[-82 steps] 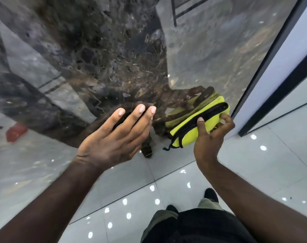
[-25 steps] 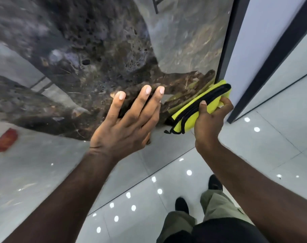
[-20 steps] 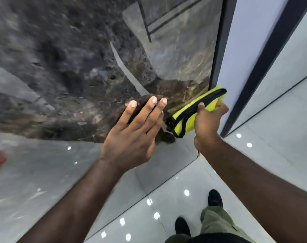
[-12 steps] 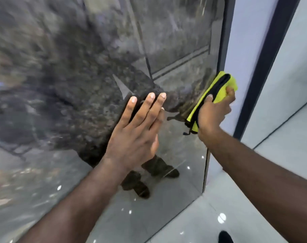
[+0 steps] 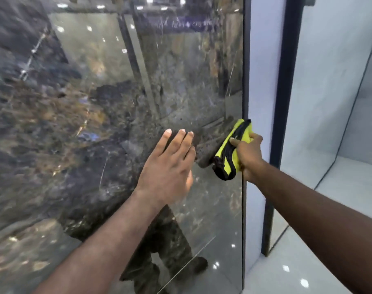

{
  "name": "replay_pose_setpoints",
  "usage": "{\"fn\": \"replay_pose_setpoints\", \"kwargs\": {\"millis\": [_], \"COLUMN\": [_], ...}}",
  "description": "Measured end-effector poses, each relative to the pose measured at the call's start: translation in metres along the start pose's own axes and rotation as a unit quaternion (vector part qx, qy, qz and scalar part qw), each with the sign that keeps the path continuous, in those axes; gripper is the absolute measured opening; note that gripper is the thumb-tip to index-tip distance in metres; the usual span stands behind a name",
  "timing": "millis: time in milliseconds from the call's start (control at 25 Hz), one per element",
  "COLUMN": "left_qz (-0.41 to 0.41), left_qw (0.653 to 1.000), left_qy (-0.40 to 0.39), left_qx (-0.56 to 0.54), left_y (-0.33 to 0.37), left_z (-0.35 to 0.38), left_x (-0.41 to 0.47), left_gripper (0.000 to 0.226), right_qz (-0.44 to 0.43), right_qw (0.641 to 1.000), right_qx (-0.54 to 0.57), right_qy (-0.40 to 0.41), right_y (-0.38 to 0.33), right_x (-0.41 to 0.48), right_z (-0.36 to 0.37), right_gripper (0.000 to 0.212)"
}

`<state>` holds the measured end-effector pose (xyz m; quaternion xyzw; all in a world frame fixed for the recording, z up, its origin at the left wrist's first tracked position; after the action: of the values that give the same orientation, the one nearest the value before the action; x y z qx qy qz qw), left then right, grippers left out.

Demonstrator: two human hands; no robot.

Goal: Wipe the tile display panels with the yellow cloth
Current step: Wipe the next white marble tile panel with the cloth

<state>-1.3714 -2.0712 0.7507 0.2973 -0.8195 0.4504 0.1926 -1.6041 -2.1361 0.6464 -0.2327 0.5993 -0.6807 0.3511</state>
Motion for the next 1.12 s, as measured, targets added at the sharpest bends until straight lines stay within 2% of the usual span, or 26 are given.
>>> {"fn": "replay_pose_setpoints", "kwargs": {"millis": [120,240,440,600,680,880,1040,1120], "left_qz": [-0.020,-0.038,-0.024,0.022,0.030,0.071,0.080,0.073], "left_qw": [0.999,0.991,0.964,0.945,0.943,0.932,0.930,0.934], "left_qy": [0.041,0.086,0.154,0.188,0.199,0.230,0.266,0.269], "left_qx": [-0.031,-0.092,-0.215,-0.265,-0.266,-0.272,-0.240,-0.223], "left_y": [-0.004,-0.003,0.020,0.070,0.083,0.178,0.235,0.253], "left_z": [-0.013,-0.028,-0.054,-0.076,-0.081,-0.109,-0.128,-0.132], "left_x": [0.026,0.068,0.152,0.231,0.251,0.358,0.422,0.448], "left_gripper": [0.057,0.057,0.061,0.062,0.062,0.064,0.061,0.061], "right_qz": [-0.097,-0.139,-0.221,-0.303,-0.324,-0.361,-0.389,-0.407], "right_qw": [0.995,0.989,0.973,0.916,0.889,0.839,0.833,0.828], "right_qx": [0.016,0.045,-0.061,-0.228,-0.287,-0.346,-0.343,-0.343], "right_qy": [-0.037,-0.006,0.015,0.133,0.150,0.213,0.194,0.179], "right_y": [-0.070,-0.127,-0.203,-0.258,-0.271,-0.310,-0.333,-0.345], "right_x": [-0.014,-0.026,-0.040,-0.040,-0.041,-0.010,0.035,0.061], "right_z": [-0.020,-0.081,-0.177,-0.273,-0.291,-0.421,-0.488,-0.504], "right_gripper": [0.049,0.043,0.048,0.056,0.060,0.058,0.038,0.037]}}
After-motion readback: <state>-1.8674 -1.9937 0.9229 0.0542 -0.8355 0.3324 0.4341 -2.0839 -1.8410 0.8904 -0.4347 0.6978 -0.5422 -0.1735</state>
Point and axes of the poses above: each hand's wrist, its own x-axis towards the middle knuckle, its own z-axis out of the palm, y = z × x, the point moved 10 cm from there along x, towards the middle knuckle, and after that the axes turned 4 degrees about y, right-handed, at the moved point
